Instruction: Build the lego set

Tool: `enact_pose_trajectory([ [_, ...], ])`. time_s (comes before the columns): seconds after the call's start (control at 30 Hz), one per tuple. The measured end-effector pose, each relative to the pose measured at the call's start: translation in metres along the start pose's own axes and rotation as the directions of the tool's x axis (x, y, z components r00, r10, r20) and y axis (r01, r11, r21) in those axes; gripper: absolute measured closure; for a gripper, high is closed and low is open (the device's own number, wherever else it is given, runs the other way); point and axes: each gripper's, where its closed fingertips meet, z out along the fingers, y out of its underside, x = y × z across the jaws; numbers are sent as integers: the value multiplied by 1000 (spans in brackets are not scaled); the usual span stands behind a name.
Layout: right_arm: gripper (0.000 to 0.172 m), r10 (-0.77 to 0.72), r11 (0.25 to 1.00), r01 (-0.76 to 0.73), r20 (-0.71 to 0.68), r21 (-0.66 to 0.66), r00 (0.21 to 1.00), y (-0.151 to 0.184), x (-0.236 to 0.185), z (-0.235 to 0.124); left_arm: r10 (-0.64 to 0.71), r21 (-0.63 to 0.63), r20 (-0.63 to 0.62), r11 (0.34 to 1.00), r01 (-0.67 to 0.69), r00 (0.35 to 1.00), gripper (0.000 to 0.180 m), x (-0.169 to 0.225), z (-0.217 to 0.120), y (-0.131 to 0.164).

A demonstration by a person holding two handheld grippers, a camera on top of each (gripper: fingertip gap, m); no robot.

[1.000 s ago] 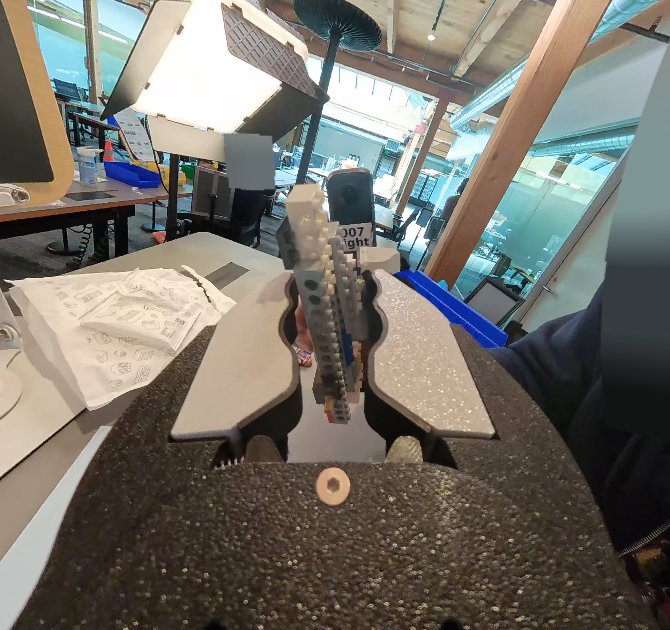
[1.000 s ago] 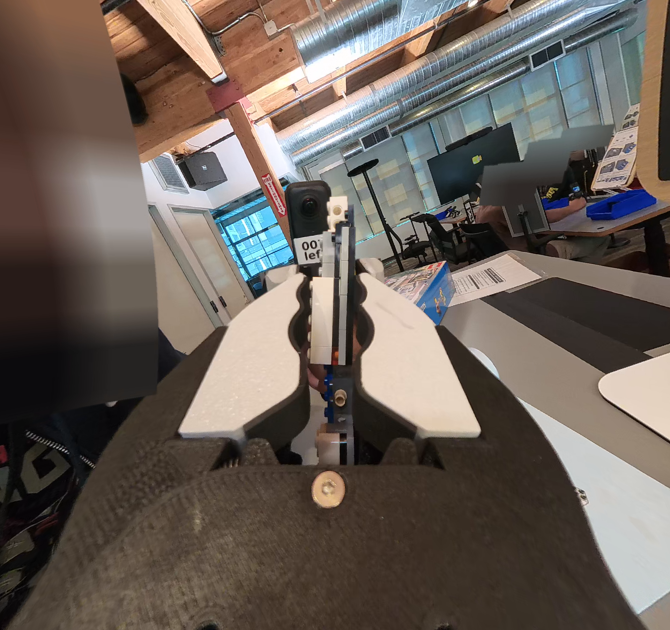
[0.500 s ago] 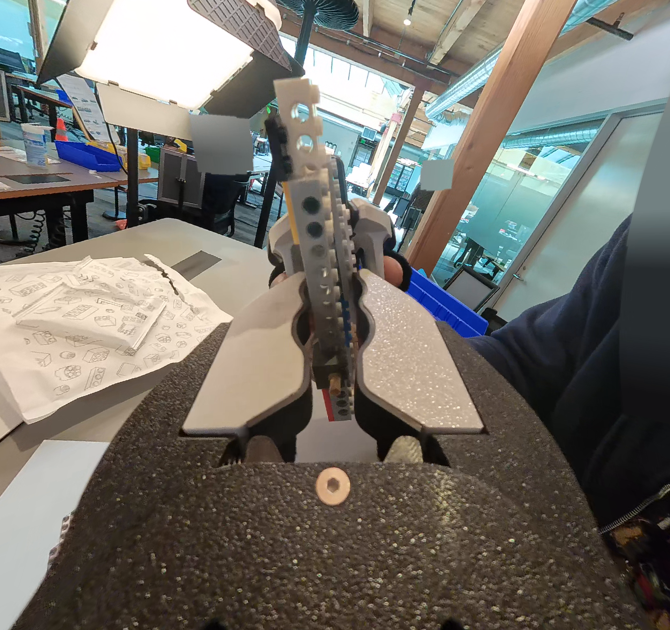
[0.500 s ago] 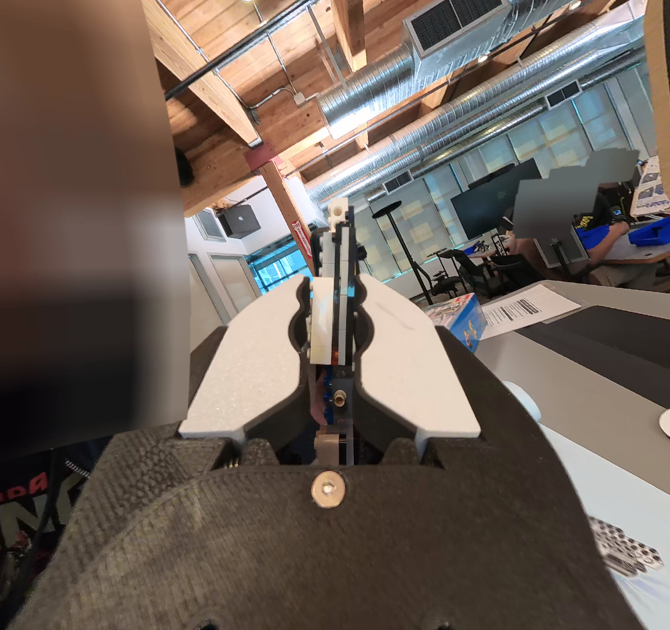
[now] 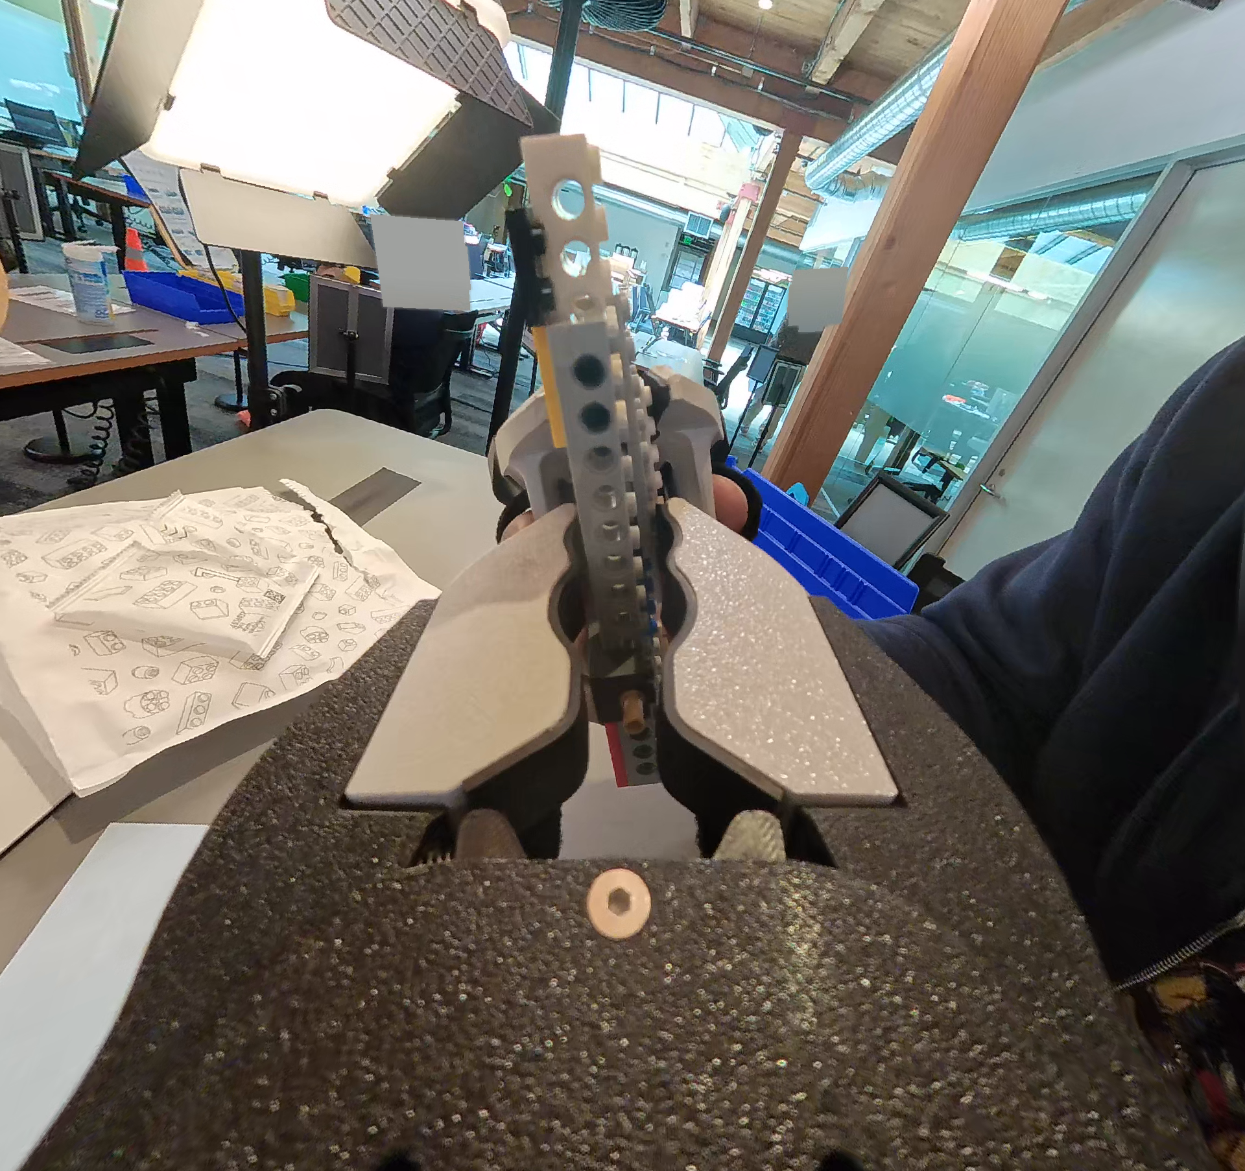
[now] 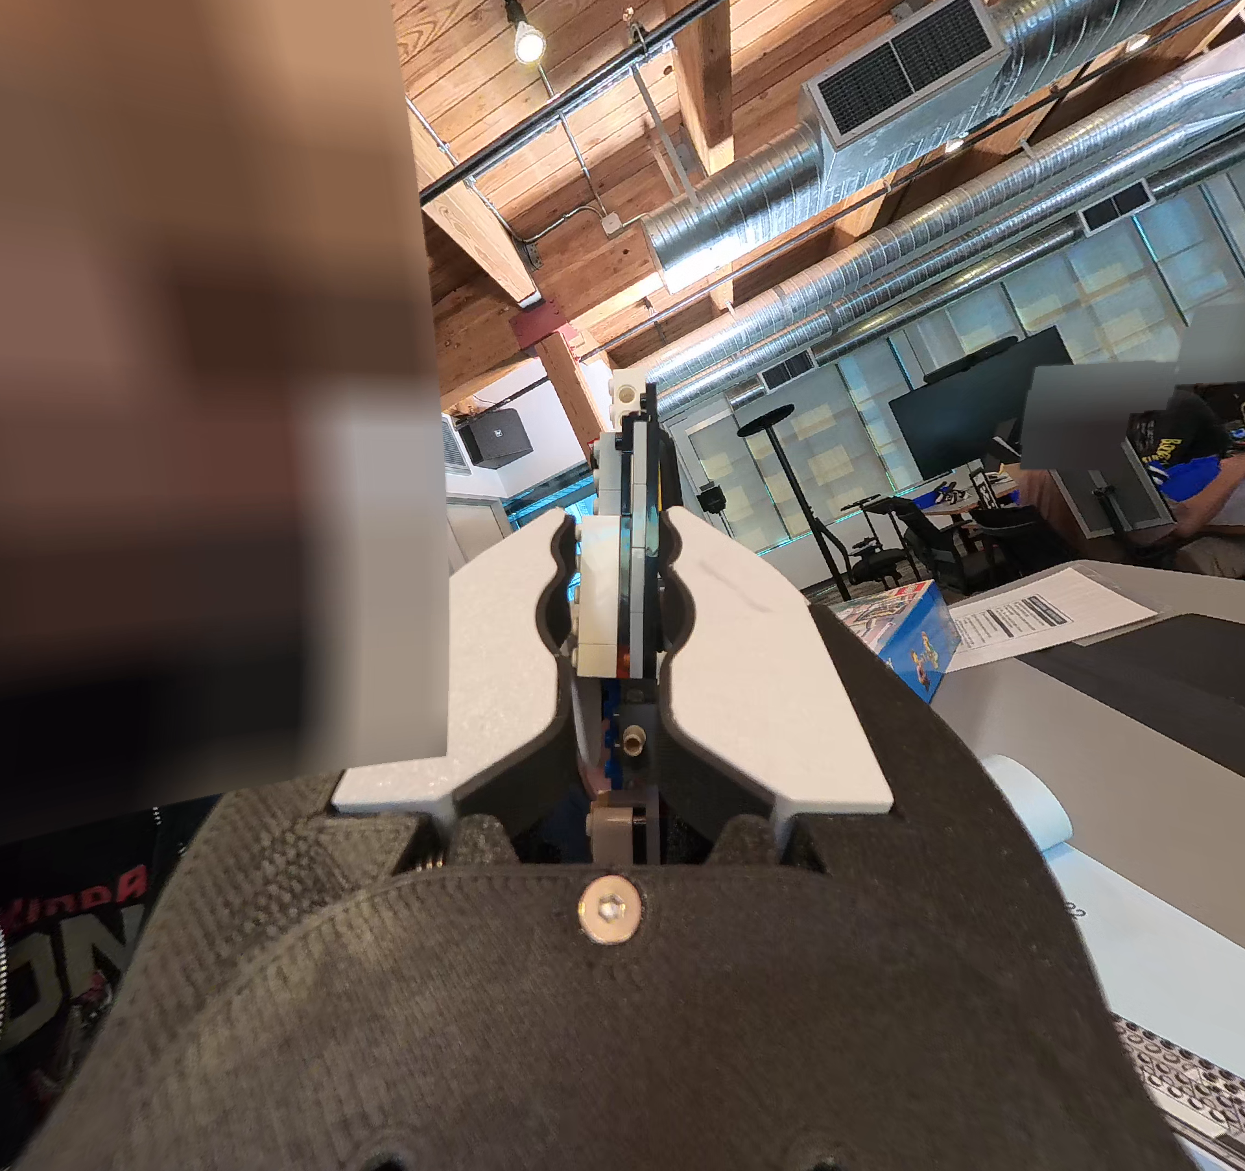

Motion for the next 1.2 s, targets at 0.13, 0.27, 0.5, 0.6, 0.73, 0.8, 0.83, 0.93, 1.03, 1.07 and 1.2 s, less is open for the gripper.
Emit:
enact_pose_trajectory([
  [0.13,149,-11,1000,11,4,-15,1000,1,-2,0,2,-10,0,1000,-2,1000,162,1,0,1],
  [0.27,149,-21,999,22,9,-26,1000,1,-3,0,7,-20,1,1000,-7,1000,162,2,1,1],
  [0.5,149,-50,997,50,8,-53,999,2,-6,-1,30,-25,1,999,-30,1000,162,3,2,2],
  [0.6,149,-57,997,57,2,-55,998,1,-6,-2,33,-33,2,999,-33,999,162,3,2,3],
  [0.73,143,-77,996,77,-9,-51,997,-2,-7,-3,49,-50,22,998,-47,999,162,1,3,6],
  [0.8,139,-112,991,110,-20,-81,994,1,-7,-4,64,-60,37,996,-61,997,162,-1,3,6],
  [0.83,138,-137,985,134,-29,-105,990,3,-6,-4,71,-66,40,995,-69,997,162,-1,3,7],
  [0.93,138,-200,967,189,-51,-174,978,8,-4,-6,93,-78,55,993,-88,994,162,-2,2,7],
  [1.03,141,-225,958,210,-59,-193,972,9,-3,-8,119,-98,64,989,-112,991,162,-1,3,9],
  [1.07,142,-224,959,209,-60,-191,973,9,-3,-8,131,-105,66,987,-124,989,162,-1,3,9],
  [1.2,144,-217,964,205,-53,-170,975,6,-4,-9,180,-126,79,977,-170,980,162,1,5,10],
])
